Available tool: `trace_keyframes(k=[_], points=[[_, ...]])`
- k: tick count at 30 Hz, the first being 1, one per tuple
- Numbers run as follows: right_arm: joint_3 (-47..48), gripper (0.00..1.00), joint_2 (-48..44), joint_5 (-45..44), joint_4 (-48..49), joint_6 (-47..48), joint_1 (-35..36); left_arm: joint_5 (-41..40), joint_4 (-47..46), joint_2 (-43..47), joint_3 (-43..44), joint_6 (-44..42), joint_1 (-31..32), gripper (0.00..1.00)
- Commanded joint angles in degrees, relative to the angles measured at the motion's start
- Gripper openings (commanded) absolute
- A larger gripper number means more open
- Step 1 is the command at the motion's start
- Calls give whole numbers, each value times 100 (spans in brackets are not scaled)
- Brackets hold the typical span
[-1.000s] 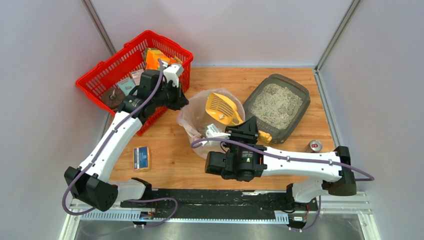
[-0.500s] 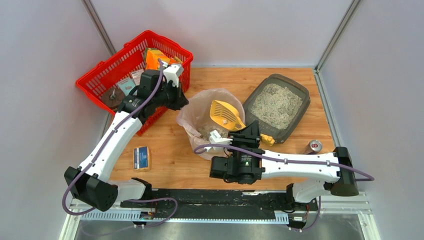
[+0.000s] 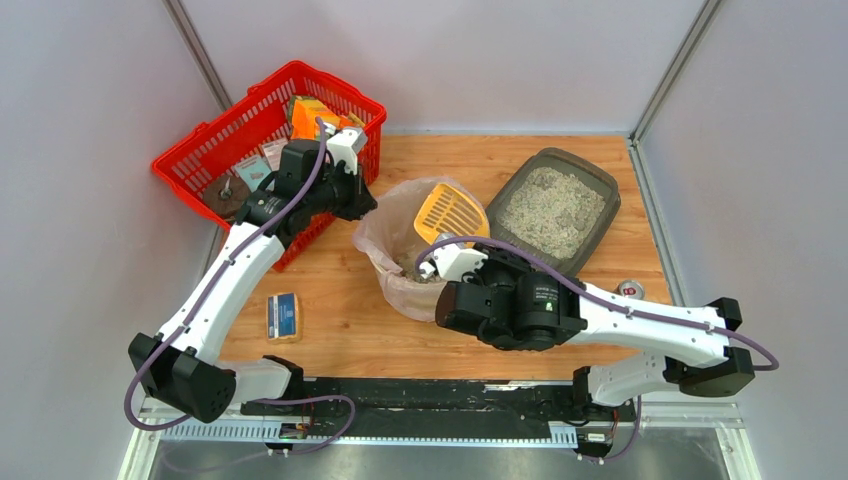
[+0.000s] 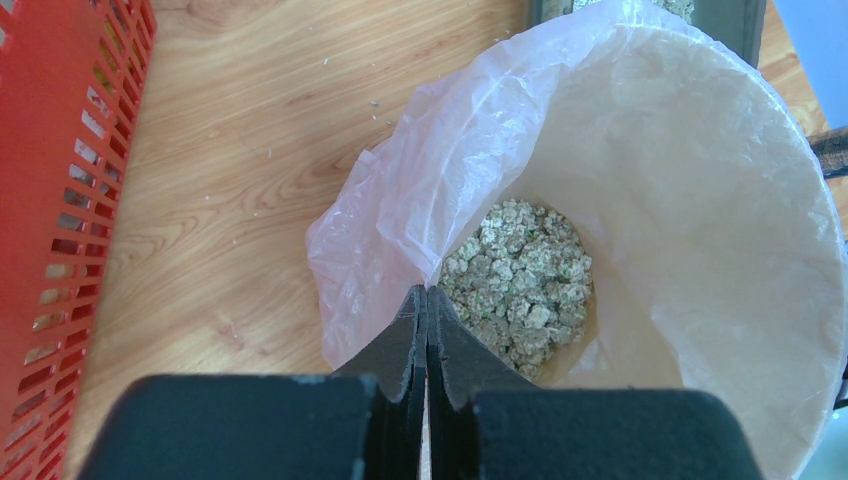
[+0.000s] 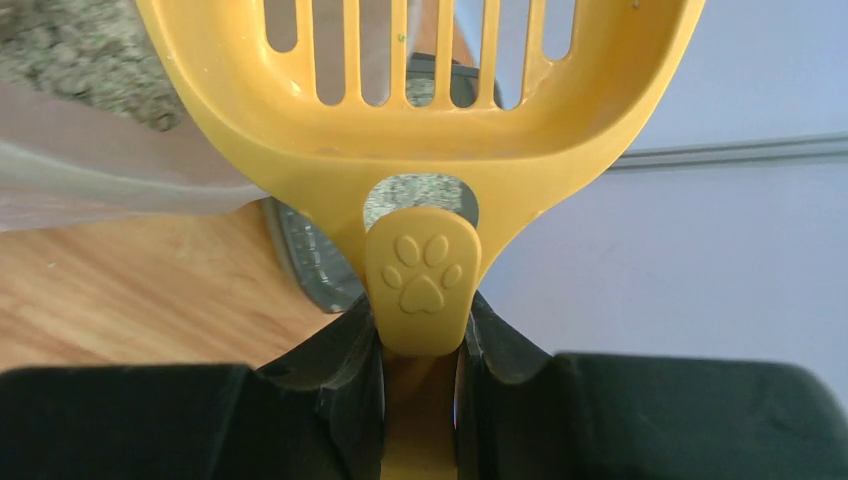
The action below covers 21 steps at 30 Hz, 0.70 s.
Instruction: Clean the litter box
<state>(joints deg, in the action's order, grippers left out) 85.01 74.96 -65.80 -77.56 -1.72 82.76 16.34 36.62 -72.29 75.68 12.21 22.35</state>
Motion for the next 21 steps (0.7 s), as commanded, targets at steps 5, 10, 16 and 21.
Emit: trace_keyframes(k=[5,10,16,21], points=[[-63,0,-87,658,-418,-110,-50,273,-50,136,61,62,33,0],[-757,0,80,-2030,-339,-22,-67,282,-59,119,61,71,33,0],[-196,0,274,-3218,-884,-85,-129,370,-85,101,44,106,33,0],[-274,0,536,-3325,-1226,-171,-146,493,-155,110,8,168,33,0]])
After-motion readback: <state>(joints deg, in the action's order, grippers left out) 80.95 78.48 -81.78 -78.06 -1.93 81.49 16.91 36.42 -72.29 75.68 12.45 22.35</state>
